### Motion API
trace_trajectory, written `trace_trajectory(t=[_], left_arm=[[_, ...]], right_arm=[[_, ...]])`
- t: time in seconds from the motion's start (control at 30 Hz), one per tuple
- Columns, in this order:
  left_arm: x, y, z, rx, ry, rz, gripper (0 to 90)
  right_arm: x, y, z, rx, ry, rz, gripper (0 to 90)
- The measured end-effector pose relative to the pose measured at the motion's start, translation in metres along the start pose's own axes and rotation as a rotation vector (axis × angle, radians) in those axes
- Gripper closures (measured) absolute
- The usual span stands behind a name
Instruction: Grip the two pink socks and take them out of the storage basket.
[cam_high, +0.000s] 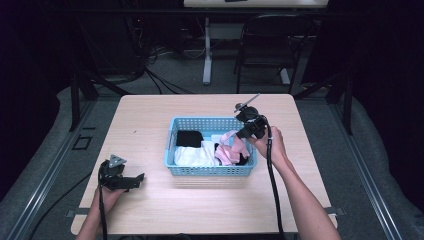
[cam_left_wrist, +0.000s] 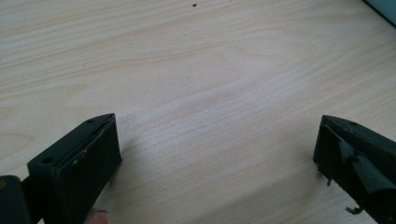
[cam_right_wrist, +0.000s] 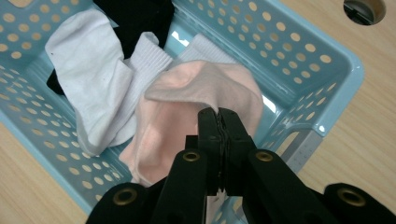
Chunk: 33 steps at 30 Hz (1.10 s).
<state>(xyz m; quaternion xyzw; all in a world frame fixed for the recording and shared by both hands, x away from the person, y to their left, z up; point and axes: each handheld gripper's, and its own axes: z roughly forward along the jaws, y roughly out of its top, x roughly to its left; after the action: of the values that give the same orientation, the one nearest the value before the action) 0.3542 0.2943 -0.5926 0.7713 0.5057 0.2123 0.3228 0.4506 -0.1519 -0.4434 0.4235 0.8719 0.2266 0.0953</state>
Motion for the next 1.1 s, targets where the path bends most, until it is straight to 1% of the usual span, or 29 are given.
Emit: trace_trajectory(t=[0.03, 0.17, 0.2, 0.23, 0.33, 0.43, 0.5, 0.57, 0.63, 0.67, 0.73, 0.77, 0.8, 0.97, 1.0, 1.03, 1.07, 1.1], left_arm=[[0.000, 0.000, 0.000, 0.000, 0.000, 0.001, 0.6], [0.000, 0.000, 0.000, 0.000, 0.000, 0.000, 0.6], [0.000, 0.000, 0.000, 0.000, 0.000, 0.000, 0.7], [0.000, 0.000, 0.000, 0.000, 0.000, 0.001, 0.7], [0.000, 0.000, 0.000, 0.000, -0.001, -0.002, 0.7], [0.000, 0.000, 0.000, 0.000, 0.000, 0.000, 0.7], [0.000, 0.000, 0.000, 0.000, 0.000, 0.001, 0.7], [0.000, 0.000, 0.000, 0.000, 0.000, 0.001, 0.6], [0.000, 0.000, 0.000, 0.000, 0.000, 0.001, 0.6], [0.000, 0.000, 0.000, 0.000, 0.000, 0.000, 0.7], [0.000, 0.000, 0.000, 0.000, 0.000, 0.000, 0.7], [0.000, 0.000, 0.000, 0.000, 0.000, 0.000, 0.6], [0.000, 0.000, 0.000, 0.000, 0.000, 0.001, 0.6], [0.000, 0.000, 0.000, 0.000, 0.000, 0.000, 0.6], [0.000, 0.000, 0.000, 0.000, 0.000, 0.000, 0.6], [0.000, 0.000, 0.000, 0.000, 0.000, 0.000, 0.6], [0.000, 0.000, 0.000, 0.000, 0.000, 0.000, 0.6], [0.000, 0.000, 0.000, 0.000, 0.000, 0.000, 0.6]], right_arm=[[0.000, 0.001, -0.004, -0.008, 0.007, 0.001, 88.9], [0.000, 0.003, -0.013, -0.030, 0.008, 0.012, 88.9], [-0.001, 0.004, -0.015, -0.026, 0.011, 0.009, 88.9], [-0.001, 0.004, -0.017, -0.028, 0.004, 0.006, 88.9], [0.001, 0.006, -0.026, -0.042, 0.008, 0.003, 89.0], [0.002, 0.008, -0.030, -0.044, 0.010, 0.003, 89.0], [0.003, 0.009, -0.034, -0.050, 0.010, -0.003, 89.0], [0.004, 0.011, -0.039, -0.061, 0.019, 0.003, 89.0], [0.005, 0.012, -0.043, -0.071, 0.020, -0.005, 89.0], [0.006, 0.014, -0.047, -0.066, 0.026, -0.006, 89.0], [0.006, 0.014, -0.050, -0.059, 0.022, -0.012, 89.0], [0.007, 0.015, -0.051, -0.068, 0.026, -0.004, 89.0], [0.006, 0.016, -0.054, -0.061, 0.022, -0.012, 89.0], [0.006, 0.017, -0.065, -0.084, 0.023, -0.011, 89.0], [0.006, 0.017, -0.070, -0.084, 0.025, -0.011, 89.0], [0.006, 0.017, -0.070, -0.084, 0.025, -0.011, 89.0], [0.005, 0.017, -0.075, -0.078, 0.022, -0.018, 89.0], [0.005, 0.017, -0.075, -0.078, 0.022, -0.018, 89.0]])
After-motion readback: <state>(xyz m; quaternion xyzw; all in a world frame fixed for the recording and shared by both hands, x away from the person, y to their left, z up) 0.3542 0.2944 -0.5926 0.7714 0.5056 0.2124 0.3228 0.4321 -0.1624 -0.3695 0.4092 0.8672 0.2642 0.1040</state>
